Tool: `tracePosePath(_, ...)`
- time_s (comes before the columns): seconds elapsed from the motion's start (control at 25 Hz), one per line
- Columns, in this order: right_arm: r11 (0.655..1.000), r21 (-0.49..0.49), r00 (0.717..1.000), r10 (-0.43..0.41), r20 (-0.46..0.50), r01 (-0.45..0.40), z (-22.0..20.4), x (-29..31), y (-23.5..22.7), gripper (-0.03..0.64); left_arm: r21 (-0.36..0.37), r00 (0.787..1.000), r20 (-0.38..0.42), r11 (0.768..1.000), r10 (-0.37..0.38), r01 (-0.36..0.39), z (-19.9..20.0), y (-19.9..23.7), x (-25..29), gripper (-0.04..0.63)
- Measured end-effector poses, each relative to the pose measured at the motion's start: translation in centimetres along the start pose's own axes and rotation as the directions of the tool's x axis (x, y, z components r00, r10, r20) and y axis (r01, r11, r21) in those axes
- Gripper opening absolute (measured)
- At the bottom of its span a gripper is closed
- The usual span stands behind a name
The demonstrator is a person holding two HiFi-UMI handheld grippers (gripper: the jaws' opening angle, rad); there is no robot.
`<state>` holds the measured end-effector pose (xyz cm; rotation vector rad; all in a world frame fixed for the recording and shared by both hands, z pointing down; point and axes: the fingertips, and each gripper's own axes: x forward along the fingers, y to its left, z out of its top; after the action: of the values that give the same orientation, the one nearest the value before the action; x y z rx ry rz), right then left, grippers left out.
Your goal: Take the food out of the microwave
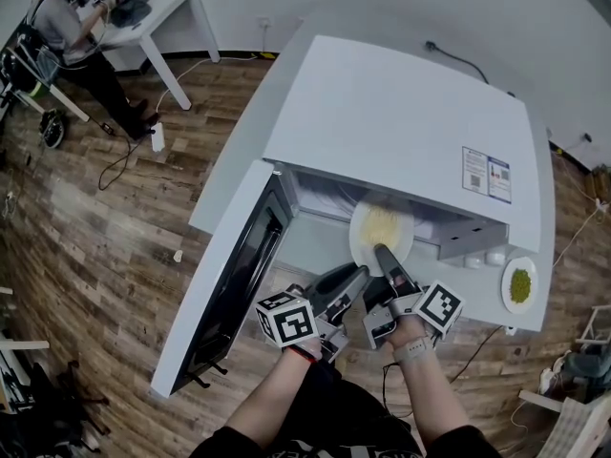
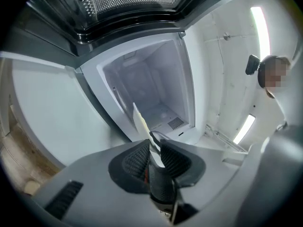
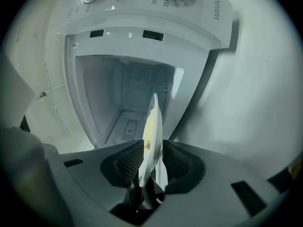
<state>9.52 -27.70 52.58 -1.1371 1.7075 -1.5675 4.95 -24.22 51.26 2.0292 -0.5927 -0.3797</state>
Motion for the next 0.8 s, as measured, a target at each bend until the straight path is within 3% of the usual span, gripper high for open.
tracePosePath(0.52,0.999,0.024,1.000,0.026,0.014,-0.026,0.28,0.20,-0.07,0.104,-0.013,1.000,-0.021,1.000,-0.024,0.023,-0.85,-0.43,-0.68,0.071)
tracePosePath(0.68,0.998,0.044,0.998,0.050,0.027,-0.051,0.35,-0.03,0.00,0.087,0.042,1.000,-0.018,0.999,-0.004,0.005,-0.66,-0.35,-0.76,0.075)
tracePosePath(0.8,0.997,0.036,0.997,0.072,0.034,-0.073,0.65,-0.12,0.41,0.073,0.089,1.000,-0.023,0.996,0.022,-0.019,-0.31,-0.11,-0.75,0.131)
